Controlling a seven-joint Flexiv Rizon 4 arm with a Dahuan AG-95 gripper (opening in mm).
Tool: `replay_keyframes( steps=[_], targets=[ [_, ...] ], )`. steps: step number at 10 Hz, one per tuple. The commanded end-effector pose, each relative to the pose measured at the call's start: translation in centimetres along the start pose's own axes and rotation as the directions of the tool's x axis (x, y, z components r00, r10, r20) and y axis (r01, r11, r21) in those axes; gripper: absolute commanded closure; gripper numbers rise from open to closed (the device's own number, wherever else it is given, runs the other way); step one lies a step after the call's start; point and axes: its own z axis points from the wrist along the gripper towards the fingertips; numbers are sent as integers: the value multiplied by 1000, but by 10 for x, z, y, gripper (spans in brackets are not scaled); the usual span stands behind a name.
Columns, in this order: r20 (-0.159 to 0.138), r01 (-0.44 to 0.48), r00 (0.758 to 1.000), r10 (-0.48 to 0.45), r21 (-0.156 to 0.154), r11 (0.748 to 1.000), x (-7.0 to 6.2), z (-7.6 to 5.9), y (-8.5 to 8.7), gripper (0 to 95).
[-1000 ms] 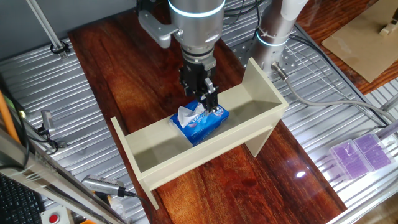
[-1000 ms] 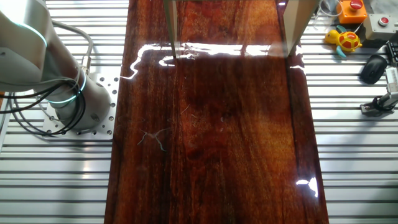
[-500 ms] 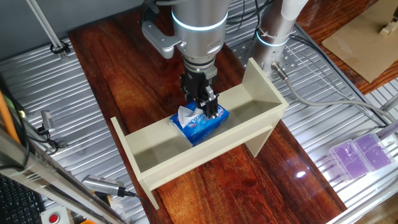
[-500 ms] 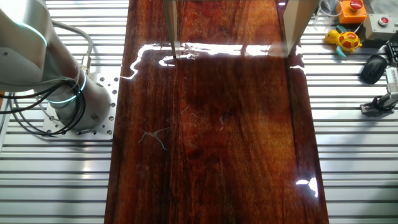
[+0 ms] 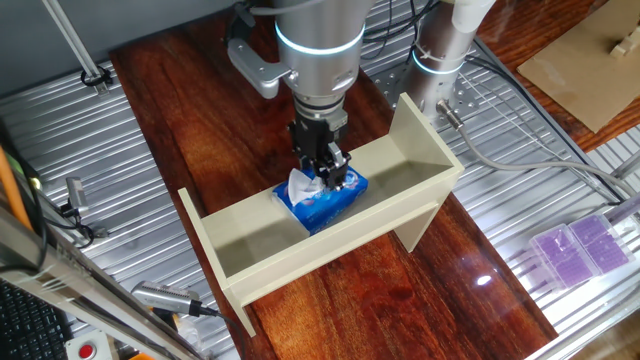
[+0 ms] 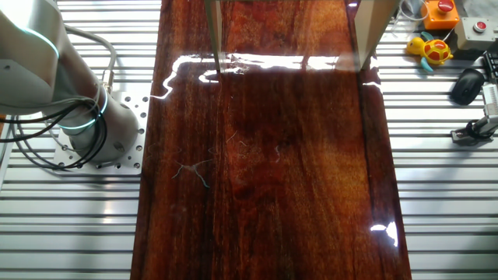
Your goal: Take the object down from the shelf
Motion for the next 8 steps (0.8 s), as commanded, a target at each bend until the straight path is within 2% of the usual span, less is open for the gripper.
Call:
replay_keyframes(
  steps=[1,4,7,8],
  targets=[
    [-3,-1,1000,1,-3,1000,1,-1,0,950],
    [-8,-3,1000,3,-10,1000,1,-2,0,950],
    [-17,-4,1000,4,-17,1000,1,-11,0,950],
    [-25,-5,1000,5,-20,1000,1,-17,-1,950]
  ],
)
